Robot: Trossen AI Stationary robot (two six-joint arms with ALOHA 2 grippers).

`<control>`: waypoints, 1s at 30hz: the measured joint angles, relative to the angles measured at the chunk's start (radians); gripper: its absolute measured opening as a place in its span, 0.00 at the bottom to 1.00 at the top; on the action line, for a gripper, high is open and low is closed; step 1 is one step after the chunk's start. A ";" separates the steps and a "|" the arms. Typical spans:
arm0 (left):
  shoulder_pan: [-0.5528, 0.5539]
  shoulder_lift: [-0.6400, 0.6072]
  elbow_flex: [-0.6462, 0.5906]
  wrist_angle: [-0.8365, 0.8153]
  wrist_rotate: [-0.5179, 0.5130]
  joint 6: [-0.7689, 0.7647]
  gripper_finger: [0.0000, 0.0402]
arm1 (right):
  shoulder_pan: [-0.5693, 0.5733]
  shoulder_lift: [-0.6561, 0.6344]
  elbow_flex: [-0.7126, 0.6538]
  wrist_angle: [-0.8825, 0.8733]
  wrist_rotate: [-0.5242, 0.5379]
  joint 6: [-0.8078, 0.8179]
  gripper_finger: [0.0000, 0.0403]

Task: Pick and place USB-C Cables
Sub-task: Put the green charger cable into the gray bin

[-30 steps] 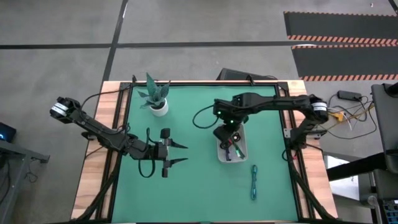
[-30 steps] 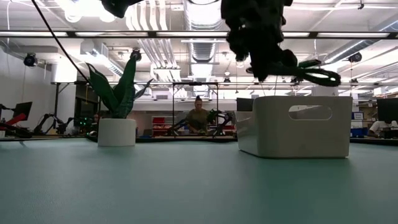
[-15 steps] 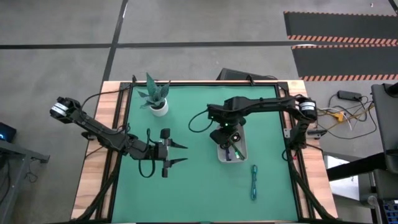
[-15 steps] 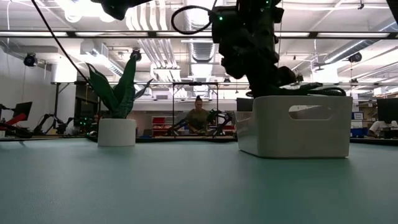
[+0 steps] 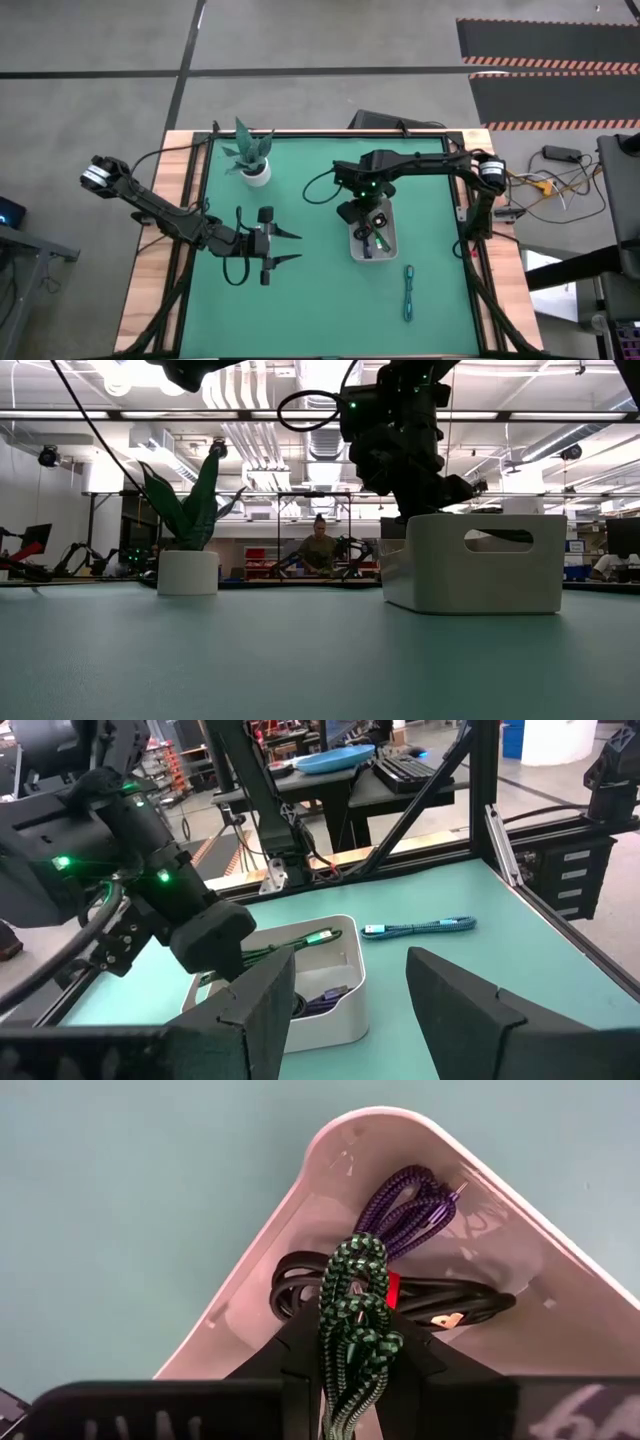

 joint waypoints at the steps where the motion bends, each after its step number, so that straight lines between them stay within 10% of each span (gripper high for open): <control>1: 0.000 0.000 0.000 0.000 0.000 0.000 0.45 | 0.000 0.003 0.000 0.001 0.000 0.000 0.13; 30: 0.000 0.000 0.000 0.000 0.000 0.000 0.45 | 0.001 0.110 0.000 0.041 0.000 -0.069 0.13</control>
